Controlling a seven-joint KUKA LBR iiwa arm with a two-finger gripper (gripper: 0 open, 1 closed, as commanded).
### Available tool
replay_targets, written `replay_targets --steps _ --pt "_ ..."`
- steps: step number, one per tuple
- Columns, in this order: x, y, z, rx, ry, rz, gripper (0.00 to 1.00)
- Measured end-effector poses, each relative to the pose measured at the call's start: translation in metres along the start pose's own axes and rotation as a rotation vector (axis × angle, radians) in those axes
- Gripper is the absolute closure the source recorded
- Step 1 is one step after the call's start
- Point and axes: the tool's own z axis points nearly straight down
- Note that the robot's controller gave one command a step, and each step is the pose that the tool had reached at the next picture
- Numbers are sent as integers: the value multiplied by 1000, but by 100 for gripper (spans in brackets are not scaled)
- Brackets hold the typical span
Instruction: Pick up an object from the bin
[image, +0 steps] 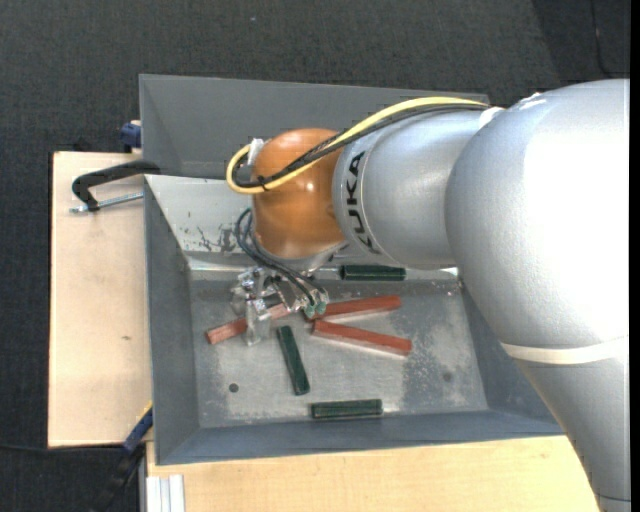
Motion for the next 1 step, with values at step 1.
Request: replay_targets --steps 1 --pt "0 0 0 0 0 0 100"
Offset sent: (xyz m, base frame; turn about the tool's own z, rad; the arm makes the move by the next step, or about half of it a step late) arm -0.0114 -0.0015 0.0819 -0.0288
